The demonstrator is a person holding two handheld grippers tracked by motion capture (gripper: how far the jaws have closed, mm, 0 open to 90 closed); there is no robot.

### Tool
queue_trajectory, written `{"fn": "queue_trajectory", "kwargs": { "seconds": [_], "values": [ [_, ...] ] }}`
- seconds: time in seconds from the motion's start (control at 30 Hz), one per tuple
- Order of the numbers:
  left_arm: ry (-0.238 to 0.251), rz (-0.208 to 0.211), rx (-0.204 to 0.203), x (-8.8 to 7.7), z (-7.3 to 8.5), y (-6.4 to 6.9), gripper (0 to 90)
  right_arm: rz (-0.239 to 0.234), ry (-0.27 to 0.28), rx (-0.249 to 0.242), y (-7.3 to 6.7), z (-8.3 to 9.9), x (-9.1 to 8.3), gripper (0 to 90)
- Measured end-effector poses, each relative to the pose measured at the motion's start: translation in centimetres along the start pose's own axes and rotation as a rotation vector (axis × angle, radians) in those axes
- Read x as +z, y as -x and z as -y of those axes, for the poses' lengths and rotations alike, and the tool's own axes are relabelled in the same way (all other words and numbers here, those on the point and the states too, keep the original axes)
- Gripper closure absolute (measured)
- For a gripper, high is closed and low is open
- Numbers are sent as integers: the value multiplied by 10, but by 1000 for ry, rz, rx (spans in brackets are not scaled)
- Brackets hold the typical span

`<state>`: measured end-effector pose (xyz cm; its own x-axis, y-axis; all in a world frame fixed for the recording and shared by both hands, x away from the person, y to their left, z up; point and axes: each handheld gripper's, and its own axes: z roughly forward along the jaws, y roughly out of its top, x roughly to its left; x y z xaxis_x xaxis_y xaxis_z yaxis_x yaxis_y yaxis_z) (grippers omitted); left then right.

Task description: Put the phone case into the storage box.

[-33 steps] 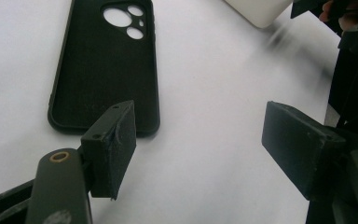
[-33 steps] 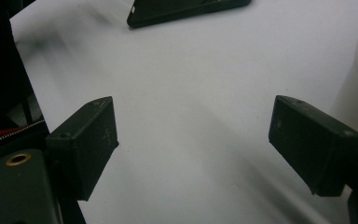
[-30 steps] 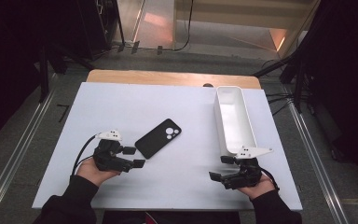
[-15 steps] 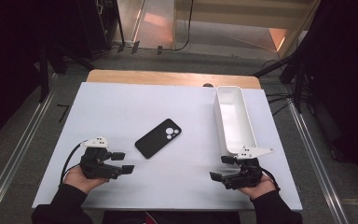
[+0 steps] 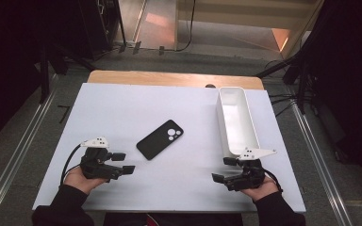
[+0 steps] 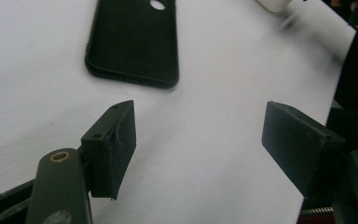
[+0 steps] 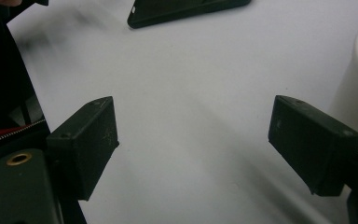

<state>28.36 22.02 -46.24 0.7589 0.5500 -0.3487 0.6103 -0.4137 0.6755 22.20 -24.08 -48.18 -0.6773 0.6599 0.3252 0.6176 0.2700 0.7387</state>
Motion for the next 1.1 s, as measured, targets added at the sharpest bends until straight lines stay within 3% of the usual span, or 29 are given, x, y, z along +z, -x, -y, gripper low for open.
{"fn": "queue_trajectory", "kwargs": {
  "seconds": [0.23, 0.57, 1.1],
  "values": [
    [9, -10, -17, 1, -6, 0, 226, -1, 1, -3, 0, 0, 0, 140],
    [24, -46, 0, 9, -16, -4, 226, 2, -2, -10, -1, 0, 1, 140],
    [20, -42, 22, 20, -36, -5, 231, -7, 4, -1, 1, 0, 0, 140]
  ]
}}
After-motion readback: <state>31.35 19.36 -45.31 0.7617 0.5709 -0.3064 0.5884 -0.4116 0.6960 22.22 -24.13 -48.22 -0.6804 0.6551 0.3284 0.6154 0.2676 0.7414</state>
